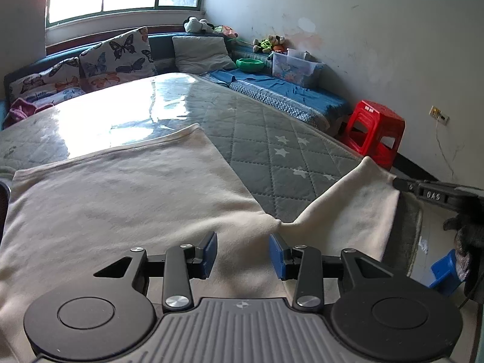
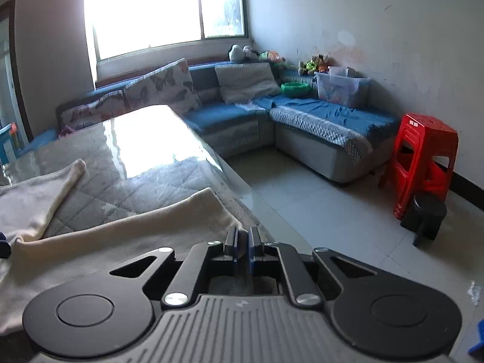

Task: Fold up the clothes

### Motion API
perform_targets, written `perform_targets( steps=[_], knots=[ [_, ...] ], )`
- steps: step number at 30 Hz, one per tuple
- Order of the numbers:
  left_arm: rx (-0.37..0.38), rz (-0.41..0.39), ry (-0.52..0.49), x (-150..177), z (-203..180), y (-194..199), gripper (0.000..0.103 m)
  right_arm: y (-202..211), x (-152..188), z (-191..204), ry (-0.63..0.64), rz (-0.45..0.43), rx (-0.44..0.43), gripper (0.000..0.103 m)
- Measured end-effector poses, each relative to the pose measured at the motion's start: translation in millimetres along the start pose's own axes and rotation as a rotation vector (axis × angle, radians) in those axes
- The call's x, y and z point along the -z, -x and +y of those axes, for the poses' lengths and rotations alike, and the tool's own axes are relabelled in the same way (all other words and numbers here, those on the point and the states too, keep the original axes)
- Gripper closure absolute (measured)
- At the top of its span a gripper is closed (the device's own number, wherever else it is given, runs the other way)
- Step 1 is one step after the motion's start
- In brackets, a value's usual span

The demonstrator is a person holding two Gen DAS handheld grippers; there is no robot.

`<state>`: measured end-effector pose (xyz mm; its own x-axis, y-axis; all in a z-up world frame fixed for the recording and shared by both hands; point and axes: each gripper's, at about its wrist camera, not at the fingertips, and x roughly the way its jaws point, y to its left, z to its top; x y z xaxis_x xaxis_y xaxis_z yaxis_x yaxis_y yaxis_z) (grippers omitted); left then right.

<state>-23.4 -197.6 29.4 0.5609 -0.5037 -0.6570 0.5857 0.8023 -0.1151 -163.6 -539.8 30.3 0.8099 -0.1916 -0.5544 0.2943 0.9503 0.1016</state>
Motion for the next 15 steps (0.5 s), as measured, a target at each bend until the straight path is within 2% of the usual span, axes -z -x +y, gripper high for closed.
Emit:
perform_targets(
  steps=[2, 7, 10, 15],
  knots=[
    [0.002, -0.004, -0.002, -1.0, -1.4, -0.5, 0.062, 1.5, -1.1, -2.6, -0.020, -0.005, -0.009, 0.092],
    [0.006, -0.025, -0.014, -5.4, -7.0, -0.9, 0.062, 1.2, 0.6, -10.1, -0.027, -0.004, -0.023, 0.092],
    [0.001, -0.012, -0.012, -6.8, -8.9, -8.1, 0.062, 1.3, 1.3, -7.5, -0.001, -0.023, -0.022, 0.099],
    [-0.013, -0.002, -0.019, -5.4, -12.5, -18.2, 0.062, 13.9, -5.0, -3.8, 0.006, -0.062, -0.027, 0.099]
  ],
)
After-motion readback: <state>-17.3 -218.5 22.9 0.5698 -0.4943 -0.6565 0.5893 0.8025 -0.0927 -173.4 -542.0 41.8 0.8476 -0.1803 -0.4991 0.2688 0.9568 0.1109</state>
